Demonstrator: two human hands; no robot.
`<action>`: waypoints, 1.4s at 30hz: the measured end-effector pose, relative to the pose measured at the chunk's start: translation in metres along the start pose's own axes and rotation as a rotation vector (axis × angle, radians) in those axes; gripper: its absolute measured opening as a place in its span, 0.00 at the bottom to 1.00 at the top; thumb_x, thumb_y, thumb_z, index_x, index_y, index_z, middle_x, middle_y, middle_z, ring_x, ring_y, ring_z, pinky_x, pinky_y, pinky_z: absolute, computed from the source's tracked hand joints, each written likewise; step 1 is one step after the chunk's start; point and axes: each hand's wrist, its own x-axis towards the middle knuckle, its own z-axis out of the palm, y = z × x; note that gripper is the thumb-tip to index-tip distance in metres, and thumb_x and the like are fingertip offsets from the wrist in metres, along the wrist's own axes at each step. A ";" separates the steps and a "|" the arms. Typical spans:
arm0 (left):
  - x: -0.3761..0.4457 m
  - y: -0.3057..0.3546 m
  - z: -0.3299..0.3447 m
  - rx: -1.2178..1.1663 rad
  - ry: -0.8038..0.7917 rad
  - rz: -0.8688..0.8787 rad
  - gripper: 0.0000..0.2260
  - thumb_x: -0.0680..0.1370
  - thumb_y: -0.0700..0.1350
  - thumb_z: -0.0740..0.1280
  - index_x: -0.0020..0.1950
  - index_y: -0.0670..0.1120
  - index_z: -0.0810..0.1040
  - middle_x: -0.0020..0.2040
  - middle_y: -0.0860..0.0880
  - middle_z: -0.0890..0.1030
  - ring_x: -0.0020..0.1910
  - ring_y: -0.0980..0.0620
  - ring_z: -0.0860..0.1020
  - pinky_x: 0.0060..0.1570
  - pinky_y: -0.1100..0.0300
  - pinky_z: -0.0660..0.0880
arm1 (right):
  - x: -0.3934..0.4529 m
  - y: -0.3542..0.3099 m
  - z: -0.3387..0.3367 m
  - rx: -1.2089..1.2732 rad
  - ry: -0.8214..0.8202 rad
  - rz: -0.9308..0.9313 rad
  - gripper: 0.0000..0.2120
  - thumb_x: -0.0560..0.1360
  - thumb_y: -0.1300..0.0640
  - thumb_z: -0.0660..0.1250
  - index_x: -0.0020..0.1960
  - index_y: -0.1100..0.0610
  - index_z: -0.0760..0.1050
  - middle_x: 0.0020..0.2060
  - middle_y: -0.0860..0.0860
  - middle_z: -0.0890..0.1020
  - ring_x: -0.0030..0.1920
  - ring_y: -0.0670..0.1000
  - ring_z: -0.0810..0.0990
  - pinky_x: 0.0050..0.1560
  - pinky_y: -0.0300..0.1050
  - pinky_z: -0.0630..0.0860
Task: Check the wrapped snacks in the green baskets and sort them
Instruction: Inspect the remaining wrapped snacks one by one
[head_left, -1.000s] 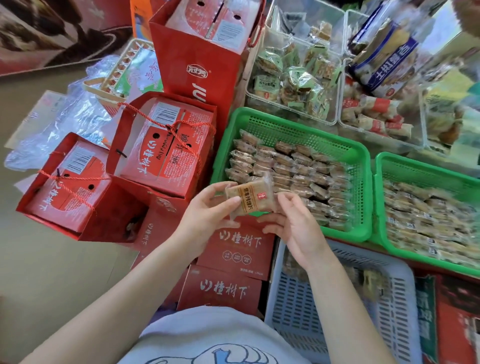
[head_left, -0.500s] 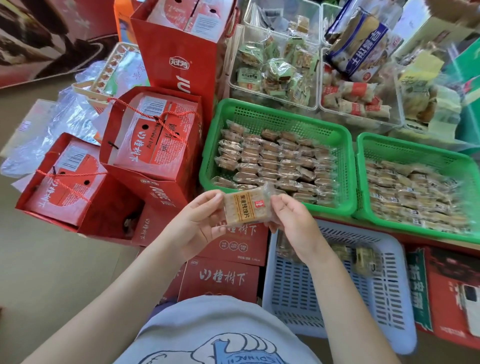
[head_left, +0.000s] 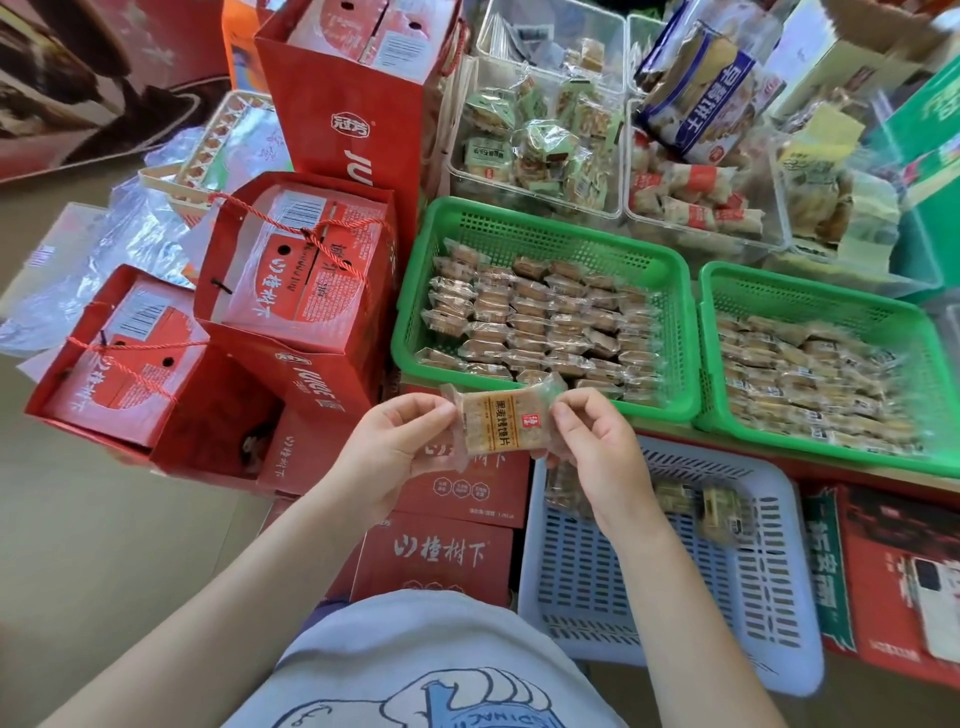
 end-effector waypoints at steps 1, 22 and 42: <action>-0.002 0.001 0.000 -0.018 -0.021 0.008 0.04 0.82 0.39 0.65 0.50 0.38 0.77 0.48 0.40 0.86 0.44 0.47 0.86 0.36 0.60 0.81 | 0.000 0.000 -0.001 0.005 0.009 0.013 0.10 0.83 0.59 0.61 0.46 0.56 0.77 0.43 0.58 0.83 0.40 0.52 0.80 0.41 0.46 0.76; 0.002 -0.005 0.014 -0.086 -0.007 -0.032 0.25 0.71 0.47 0.72 0.66 0.41 0.74 0.58 0.40 0.84 0.56 0.47 0.84 0.53 0.57 0.81 | -0.004 -0.003 0.000 0.072 0.031 -0.057 0.03 0.77 0.64 0.69 0.50 0.58 0.80 0.44 0.58 0.86 0.48 0.58 0.85 0.53 0.49 0.82; 0.004 -0.003 0.003 0.065 0.067 0.110 0.21 0.68 0.45 0.76 0.59 0.41 0.80 0.53 0.43 0.86 0.53 0.45 0.85 0.54 0.52 0.83 | 0.003 -0.001 0.005 0.369 -0.120 0.155 0.20 0.74 0.54 0.74 0.61 0.60 0.73 0.59 0.64 0.80 0.57 0.59 0.83 0.54 0.57 0.81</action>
